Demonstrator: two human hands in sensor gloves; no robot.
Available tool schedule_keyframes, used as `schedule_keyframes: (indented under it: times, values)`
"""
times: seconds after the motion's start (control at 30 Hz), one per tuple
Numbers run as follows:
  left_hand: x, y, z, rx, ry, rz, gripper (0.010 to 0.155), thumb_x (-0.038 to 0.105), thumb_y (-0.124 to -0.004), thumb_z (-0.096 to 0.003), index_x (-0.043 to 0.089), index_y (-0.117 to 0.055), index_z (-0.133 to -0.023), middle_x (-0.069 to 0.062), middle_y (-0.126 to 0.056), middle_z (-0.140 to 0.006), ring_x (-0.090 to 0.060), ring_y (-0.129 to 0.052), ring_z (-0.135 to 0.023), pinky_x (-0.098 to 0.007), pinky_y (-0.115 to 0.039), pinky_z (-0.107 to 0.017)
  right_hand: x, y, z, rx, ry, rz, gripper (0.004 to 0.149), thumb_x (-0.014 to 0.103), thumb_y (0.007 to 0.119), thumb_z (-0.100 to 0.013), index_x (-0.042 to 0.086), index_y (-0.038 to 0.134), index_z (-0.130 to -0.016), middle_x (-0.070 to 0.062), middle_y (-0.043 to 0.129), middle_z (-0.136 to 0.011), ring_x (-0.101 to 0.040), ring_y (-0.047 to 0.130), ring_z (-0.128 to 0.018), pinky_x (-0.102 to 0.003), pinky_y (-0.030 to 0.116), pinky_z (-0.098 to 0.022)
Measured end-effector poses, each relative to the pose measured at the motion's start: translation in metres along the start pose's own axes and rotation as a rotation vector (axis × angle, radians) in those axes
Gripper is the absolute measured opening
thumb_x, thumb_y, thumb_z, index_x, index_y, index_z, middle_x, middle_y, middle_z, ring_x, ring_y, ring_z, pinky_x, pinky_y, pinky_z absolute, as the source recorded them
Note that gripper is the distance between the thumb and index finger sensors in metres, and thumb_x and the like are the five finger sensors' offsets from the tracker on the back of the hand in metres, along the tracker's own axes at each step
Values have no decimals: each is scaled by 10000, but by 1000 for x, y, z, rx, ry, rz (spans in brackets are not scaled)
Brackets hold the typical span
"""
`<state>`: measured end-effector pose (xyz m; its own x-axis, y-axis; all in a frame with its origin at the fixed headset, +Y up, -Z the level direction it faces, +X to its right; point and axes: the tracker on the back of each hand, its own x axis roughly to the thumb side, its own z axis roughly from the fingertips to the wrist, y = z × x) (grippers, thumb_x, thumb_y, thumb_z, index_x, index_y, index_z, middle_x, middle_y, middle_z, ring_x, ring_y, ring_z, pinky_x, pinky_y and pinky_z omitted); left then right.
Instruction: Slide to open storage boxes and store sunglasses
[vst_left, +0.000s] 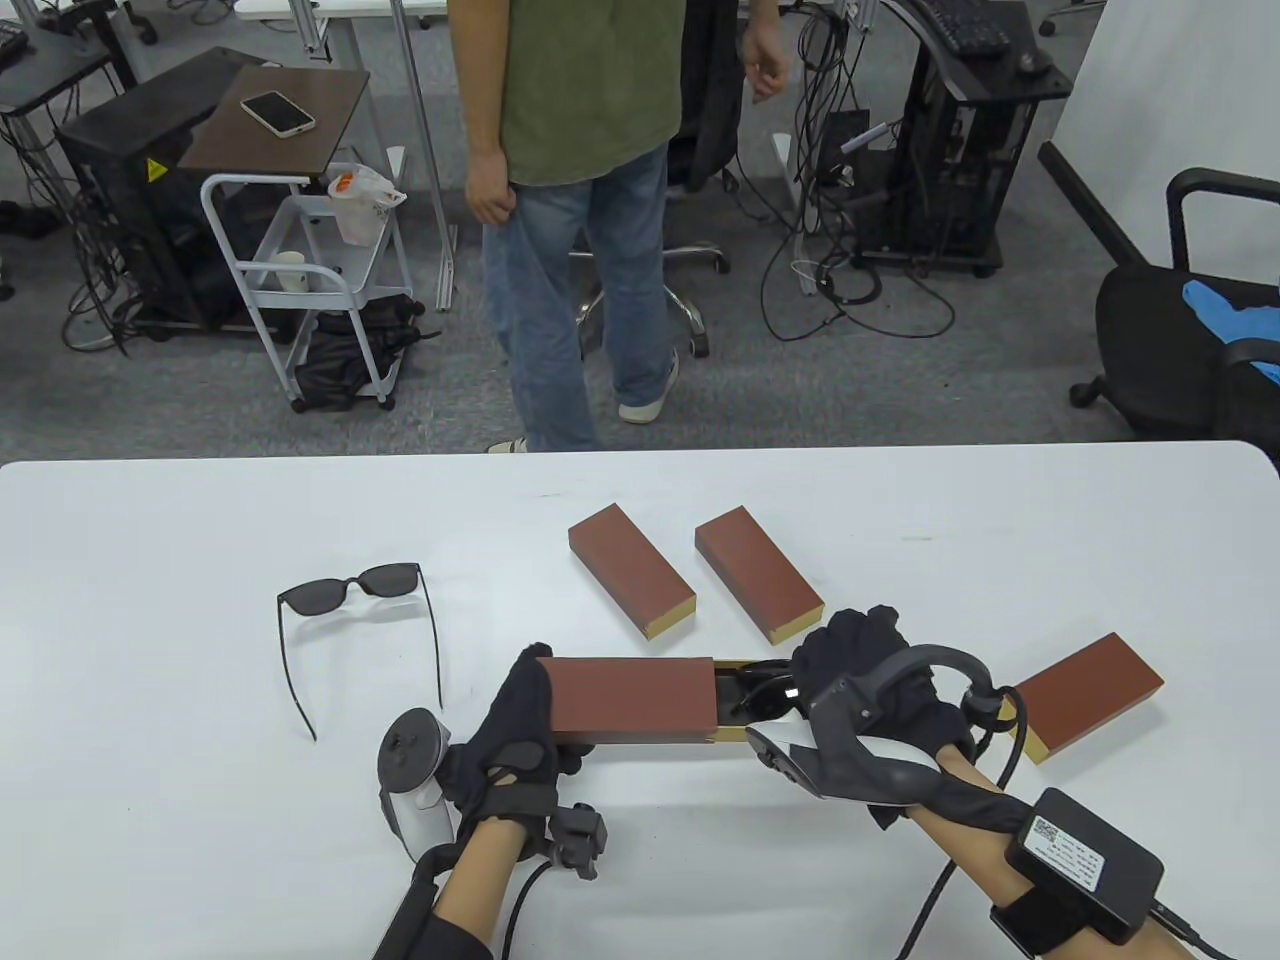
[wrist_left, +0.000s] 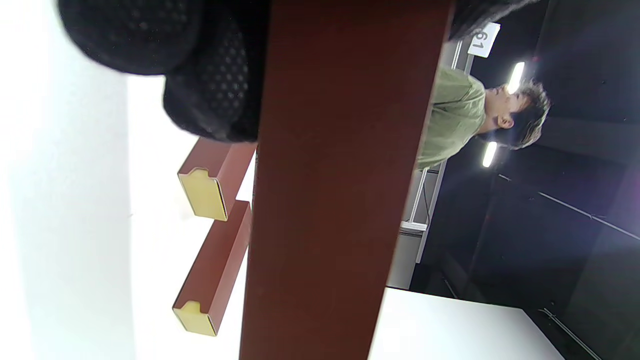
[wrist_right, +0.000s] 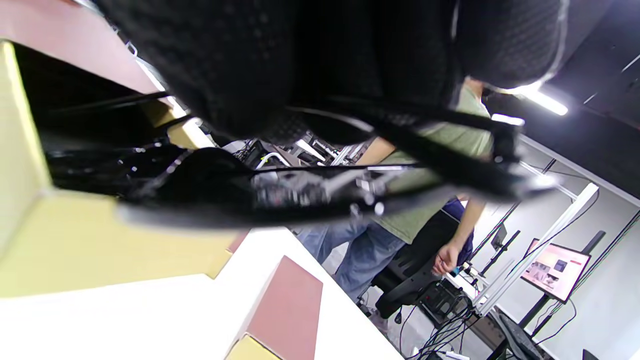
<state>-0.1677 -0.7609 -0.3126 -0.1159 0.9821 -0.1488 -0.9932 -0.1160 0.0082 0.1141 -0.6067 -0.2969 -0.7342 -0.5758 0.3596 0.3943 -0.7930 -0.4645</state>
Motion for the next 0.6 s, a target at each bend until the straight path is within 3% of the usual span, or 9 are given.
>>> schedule_keyframes:
  times: [0.6]
  values:
    - [2, -11, 0, -100, -10, -11, 727, 605, -575, -514, 200, -490, -1112, -127, -897, -780, -249, -966, -478, -443, -822, -345, -4, 4, -16, 156, 48, -311, 377, 329, 934, -254, 305, 944, -631, -17, 993, -627, -281, 929, -594, -487, 778, -508]
